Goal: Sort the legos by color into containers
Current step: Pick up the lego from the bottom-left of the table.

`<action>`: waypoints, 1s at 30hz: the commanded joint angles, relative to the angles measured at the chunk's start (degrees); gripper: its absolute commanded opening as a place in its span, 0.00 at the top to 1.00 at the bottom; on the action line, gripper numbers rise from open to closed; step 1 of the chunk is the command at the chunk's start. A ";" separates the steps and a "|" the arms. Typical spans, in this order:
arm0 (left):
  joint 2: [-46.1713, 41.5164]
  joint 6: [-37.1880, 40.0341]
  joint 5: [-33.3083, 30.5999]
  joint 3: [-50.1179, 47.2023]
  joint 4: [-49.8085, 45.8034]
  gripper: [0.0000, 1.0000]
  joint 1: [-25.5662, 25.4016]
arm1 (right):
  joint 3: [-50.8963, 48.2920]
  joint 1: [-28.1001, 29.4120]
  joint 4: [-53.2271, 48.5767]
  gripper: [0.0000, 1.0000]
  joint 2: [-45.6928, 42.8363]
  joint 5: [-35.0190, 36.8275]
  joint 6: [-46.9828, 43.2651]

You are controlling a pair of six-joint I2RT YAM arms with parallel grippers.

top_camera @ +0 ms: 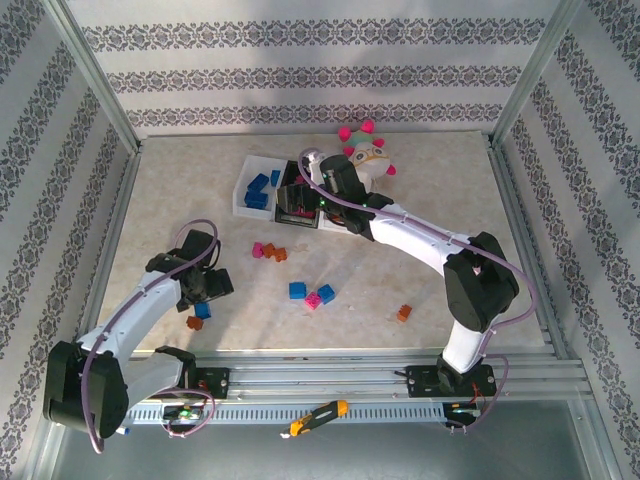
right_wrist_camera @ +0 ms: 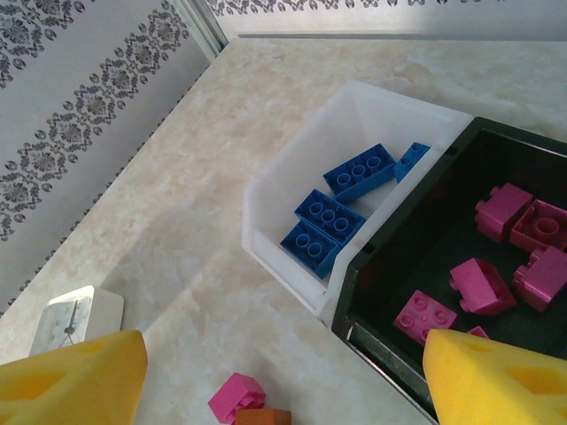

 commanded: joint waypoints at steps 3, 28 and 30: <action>1.97 2.15 -1.89 -1.63 -1.00 0.20 1.31 | -0.99 0.56 0.97 0.18 -2.22 -0.47 0.60; 3.41 2.30 -0.17 1.55 1.63 0.80 1.71 | -3.95 0.23 -1.04 0.17 -6.88 1.45 0.91; 4.25 2.80 1.18 4.13 2.65 0.80 1.62 | -4.78 0.23 -1.09 0.17 -8.00 1.47 0.86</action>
